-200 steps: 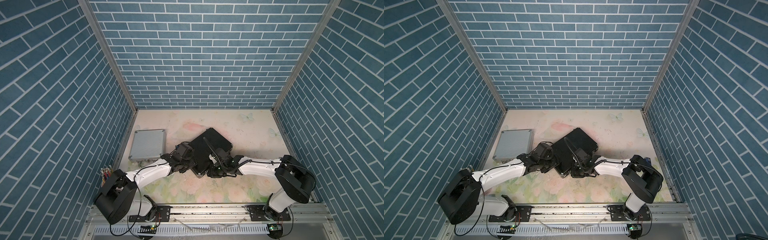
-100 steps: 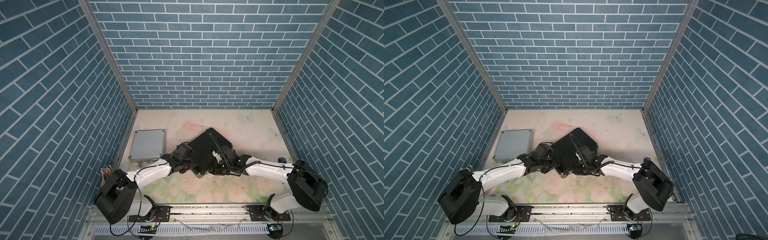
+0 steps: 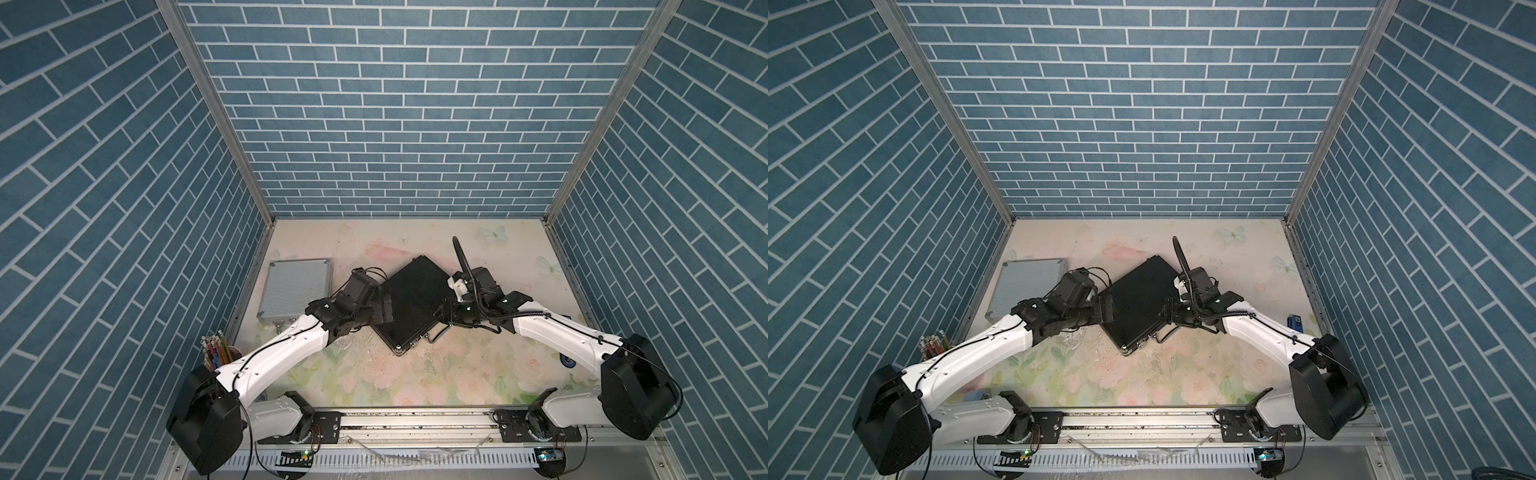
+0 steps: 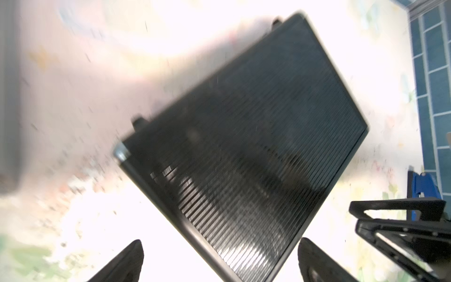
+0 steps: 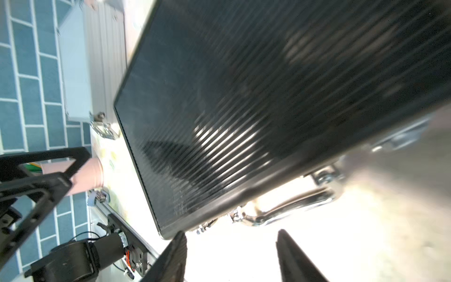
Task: Close the poker set cases
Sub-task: Fasten the fastener on the poker set case, then reset both arms
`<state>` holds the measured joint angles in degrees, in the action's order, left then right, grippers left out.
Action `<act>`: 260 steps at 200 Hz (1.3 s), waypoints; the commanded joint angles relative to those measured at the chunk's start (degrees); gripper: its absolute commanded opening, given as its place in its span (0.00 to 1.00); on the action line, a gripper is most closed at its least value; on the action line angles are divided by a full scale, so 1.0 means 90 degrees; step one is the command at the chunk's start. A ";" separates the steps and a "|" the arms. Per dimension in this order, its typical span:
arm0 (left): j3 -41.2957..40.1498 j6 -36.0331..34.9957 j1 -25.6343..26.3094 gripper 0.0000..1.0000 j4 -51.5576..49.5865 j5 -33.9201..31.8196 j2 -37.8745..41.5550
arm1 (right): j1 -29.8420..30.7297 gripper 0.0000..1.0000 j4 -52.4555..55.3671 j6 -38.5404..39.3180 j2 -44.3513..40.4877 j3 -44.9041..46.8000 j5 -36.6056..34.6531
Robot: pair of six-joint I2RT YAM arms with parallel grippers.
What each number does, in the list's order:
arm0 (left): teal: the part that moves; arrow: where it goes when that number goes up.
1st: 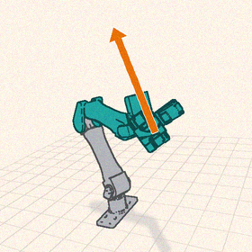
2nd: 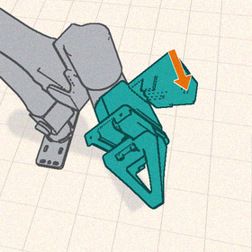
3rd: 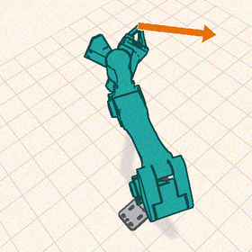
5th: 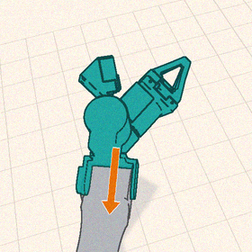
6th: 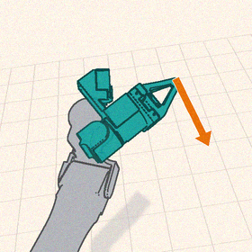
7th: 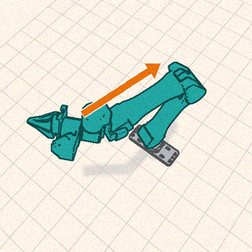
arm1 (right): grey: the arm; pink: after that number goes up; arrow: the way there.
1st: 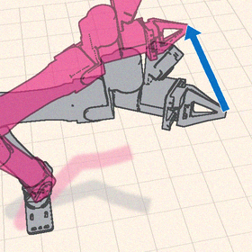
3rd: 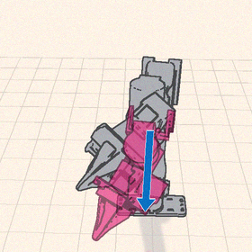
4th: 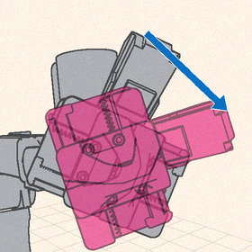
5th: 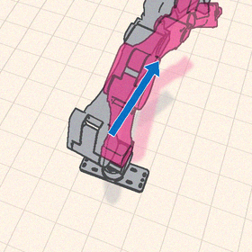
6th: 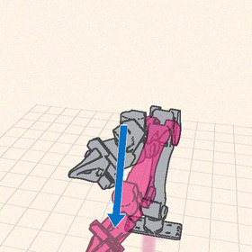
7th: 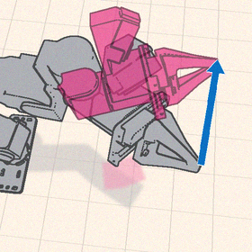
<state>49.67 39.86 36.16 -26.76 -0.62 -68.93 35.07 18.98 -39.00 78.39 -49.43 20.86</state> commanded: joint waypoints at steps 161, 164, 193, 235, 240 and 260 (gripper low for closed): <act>-0.1045 -0.3833 -0.2946 0.98 0.2693 -0.0584 0.0138 | -0.3502 0.96 -0.0678 0.3456 0.0060 -0.0198 -0.1719; -0.1124 -0.3887 -0.2968 0.98 0.2846 -0.0601 0.0153 | -0.3538 0.96 -0.0834 0.3483 0.0060 -0.0120 -0.1722; -0.1744 -0.4334 -0.3227 0.98 0.4016 -0.0672 0.0165 | -0.3815 0.98 -0.2436 0.3831 0.0133 0.0663 -0.2155; -0.2463 -0.4743 -0.3412 0.97 0.5930 -0.0624 -0.0295 | -0.4136 0.98 -0.4341 0.4135 0.0311 0.1571 -0.2267; -0.2489 -0.4817 -0.3424 0.97 0.6028 -0.0638 -0.0352 | -0.4188 0.98 -0.4571 0.4136 0.0339 0.1661 -0.2247; -0.2656 -0.4839 -0.3545 0.97 0.6397 -0.0685 -0.0474 | -0.4351 0.98 -0.5227 0.3982 0.0489 0.1911 -0.1996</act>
<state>27.64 -1.15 5.63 20.43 -6.17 -72.05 -2.61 -15.18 -5.08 81.38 -33.98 2.15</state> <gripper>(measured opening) 0.974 0.982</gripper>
